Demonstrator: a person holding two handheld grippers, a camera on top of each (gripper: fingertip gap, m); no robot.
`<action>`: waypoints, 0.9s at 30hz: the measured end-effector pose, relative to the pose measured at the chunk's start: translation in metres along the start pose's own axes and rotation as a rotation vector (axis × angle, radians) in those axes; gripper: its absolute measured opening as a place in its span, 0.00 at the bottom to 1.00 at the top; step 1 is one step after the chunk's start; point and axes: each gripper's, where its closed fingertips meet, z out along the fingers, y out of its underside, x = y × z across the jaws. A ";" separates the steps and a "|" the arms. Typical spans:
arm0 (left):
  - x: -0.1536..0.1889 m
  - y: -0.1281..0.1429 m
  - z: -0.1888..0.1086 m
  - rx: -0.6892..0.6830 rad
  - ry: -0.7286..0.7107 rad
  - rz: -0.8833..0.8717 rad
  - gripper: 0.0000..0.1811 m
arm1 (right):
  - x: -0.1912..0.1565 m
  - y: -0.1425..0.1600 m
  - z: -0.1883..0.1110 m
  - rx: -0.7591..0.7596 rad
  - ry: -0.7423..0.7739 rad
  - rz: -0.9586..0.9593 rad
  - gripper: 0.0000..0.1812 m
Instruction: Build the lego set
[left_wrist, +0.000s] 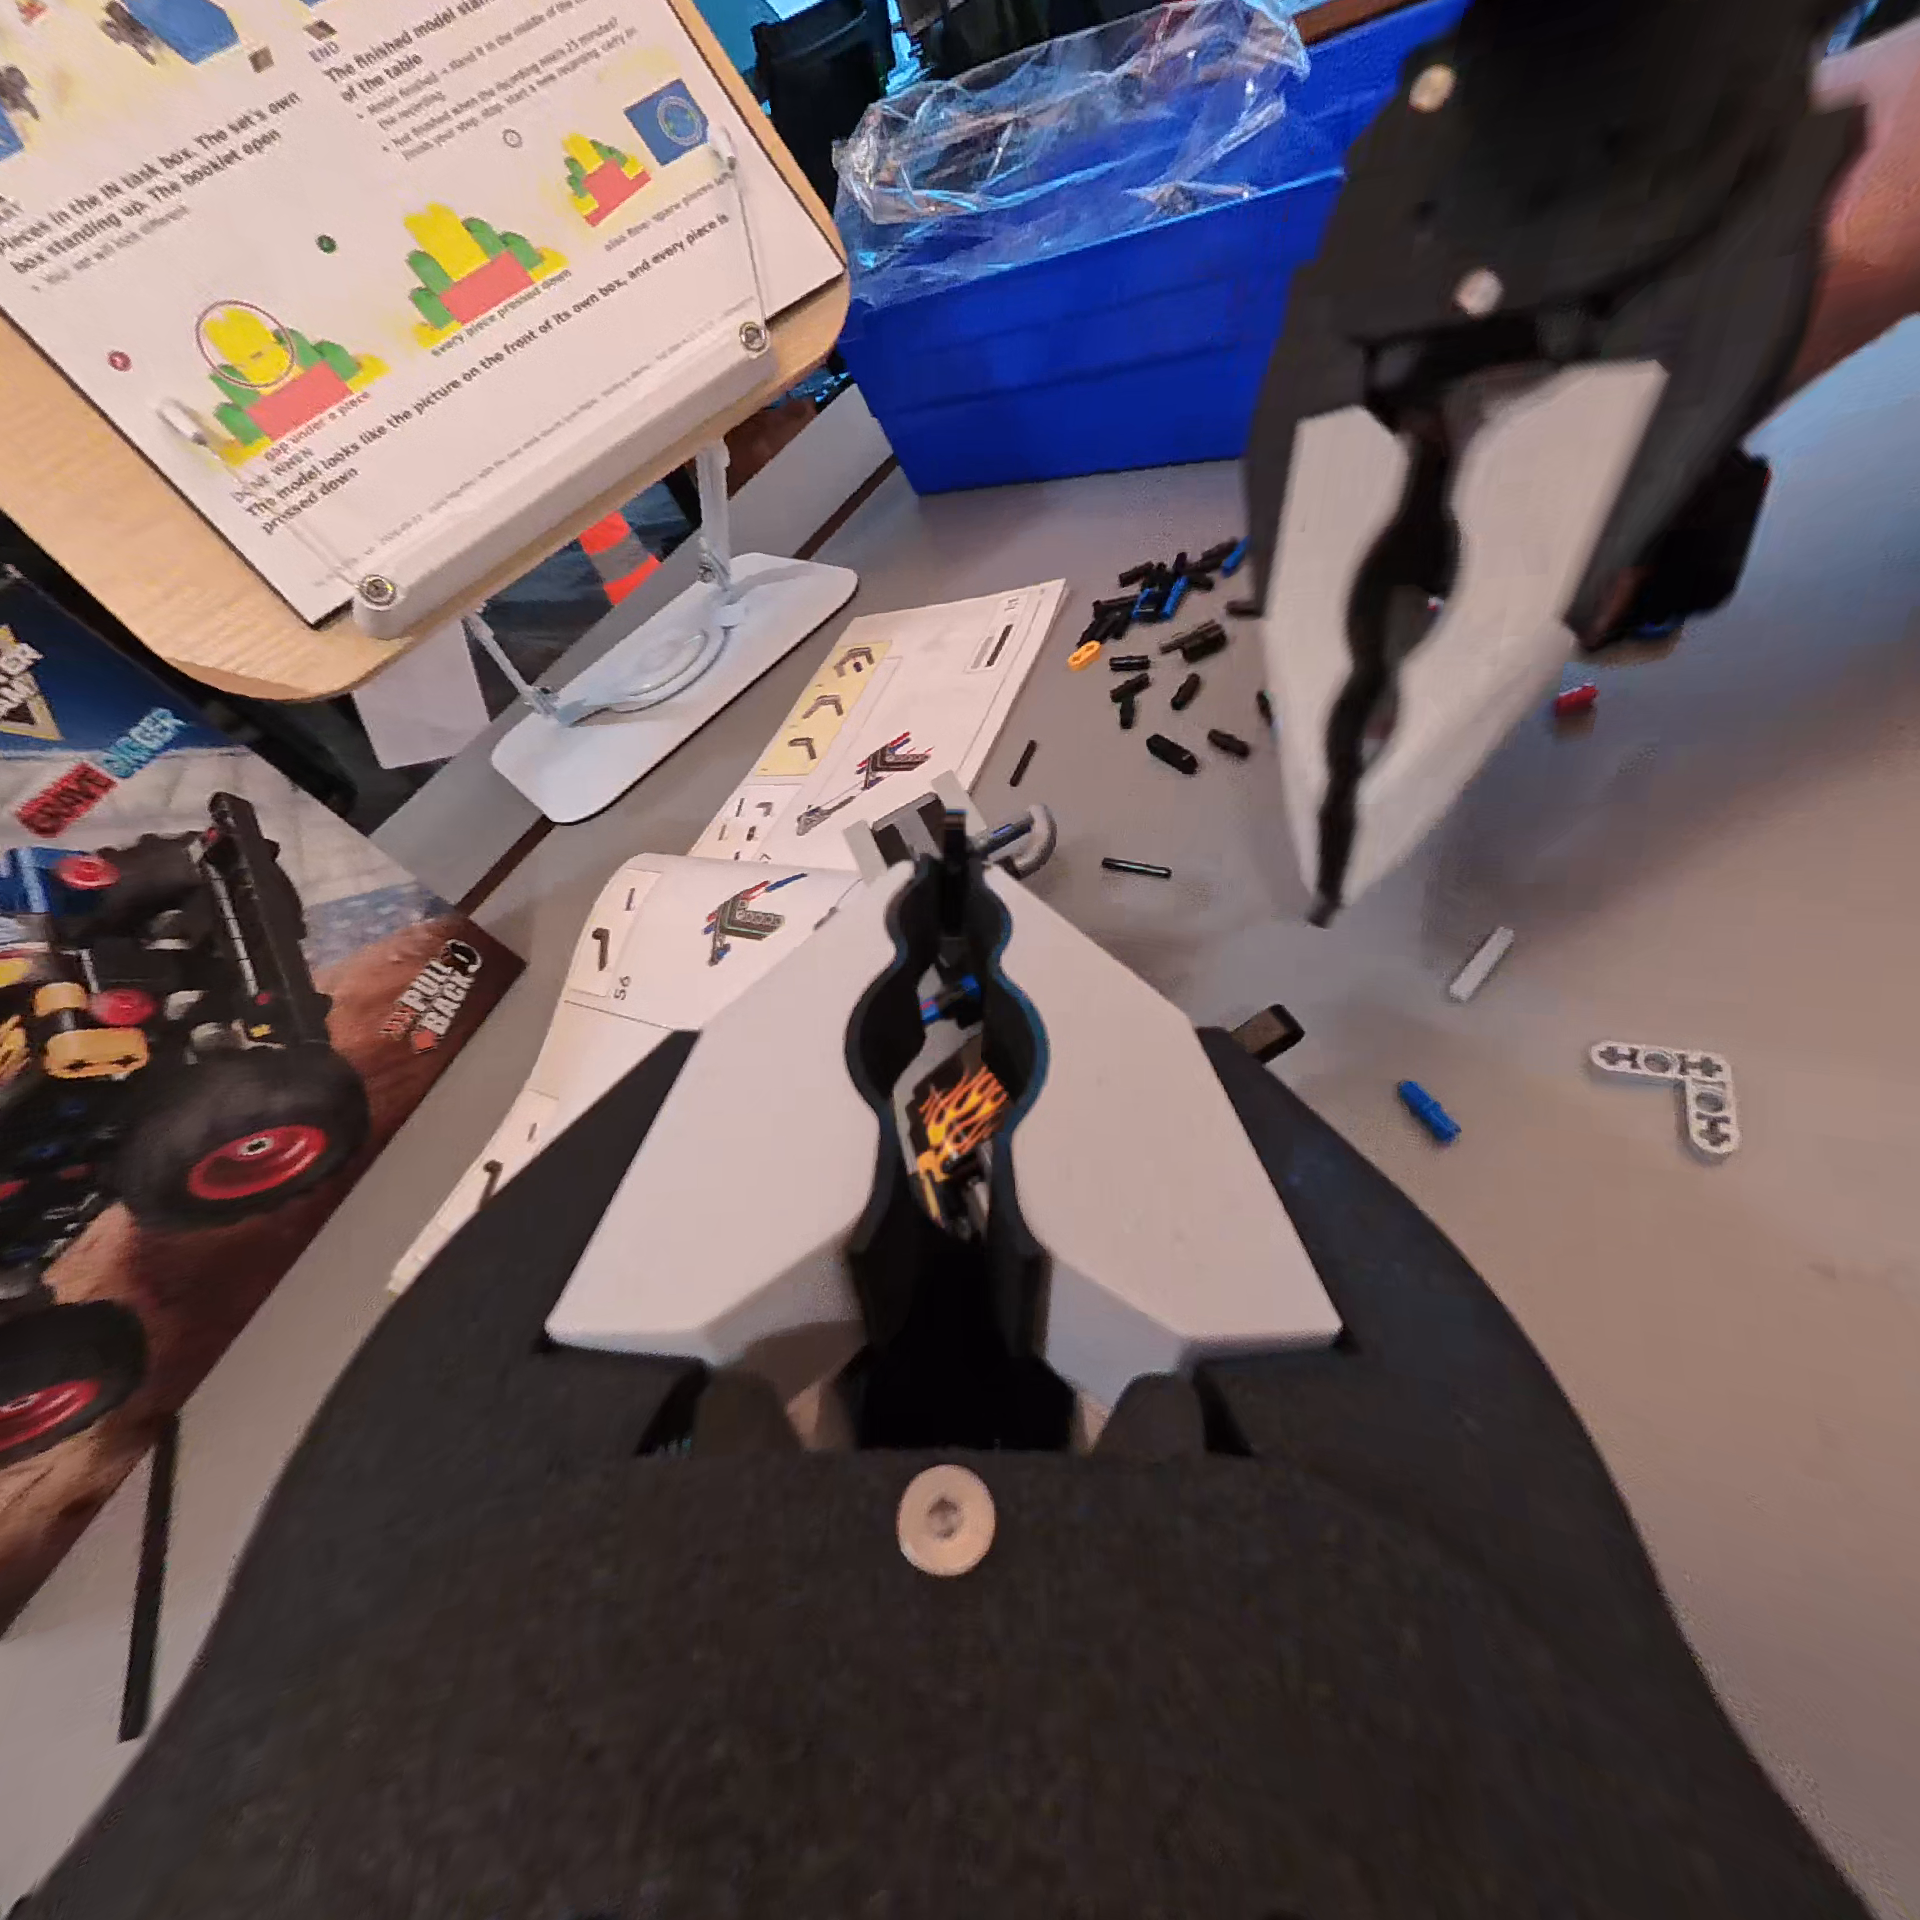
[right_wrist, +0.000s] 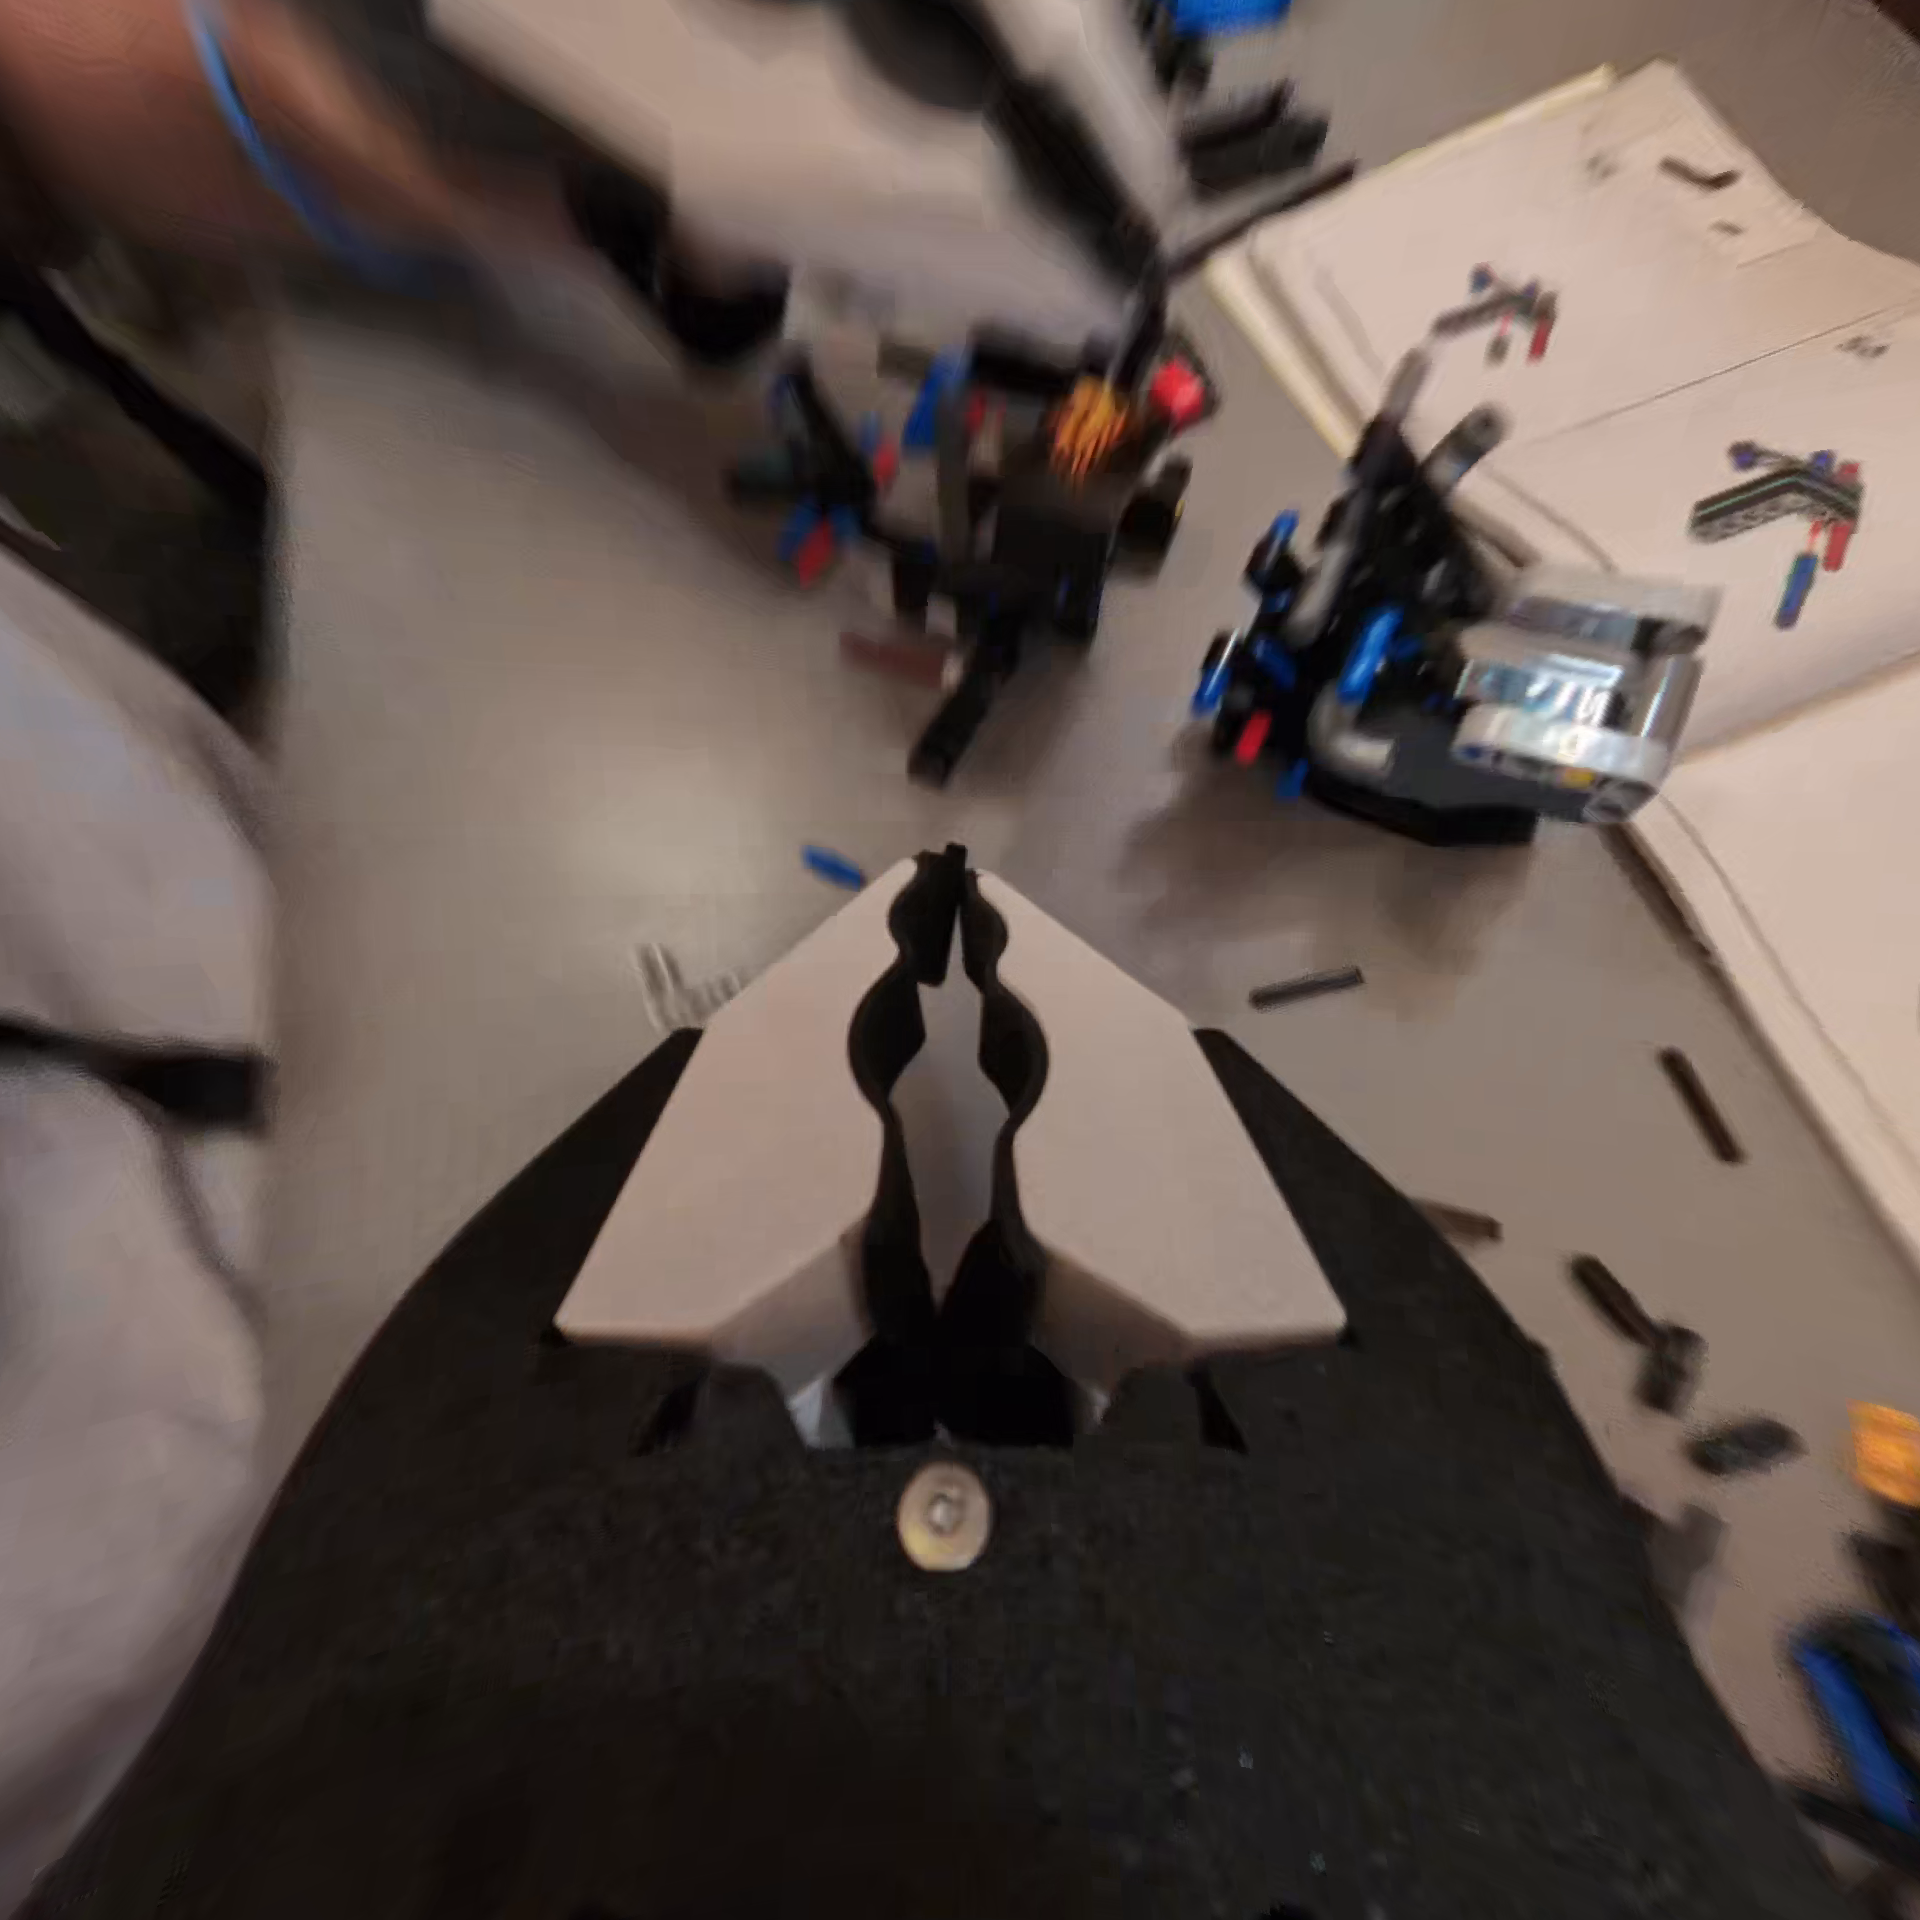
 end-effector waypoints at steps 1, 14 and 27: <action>0.001 -0.001 0.000 0.003 0.011 -0.015 0.00 | -0.005 0.016 0.001 -0.090 0.008 -0.091 0.01; 0.043 -0.008 -0.003 -0.007 0.161 0.083 0.01 | -0.021 -0.007 -0.017 -0.120 0.011 -0.319 0.01; 0.077 0.015 0.005 -0.058 0.050 0.680 0.01 | -0.008 -0.040 -0.025 0.378 -0.217 0.325 0.01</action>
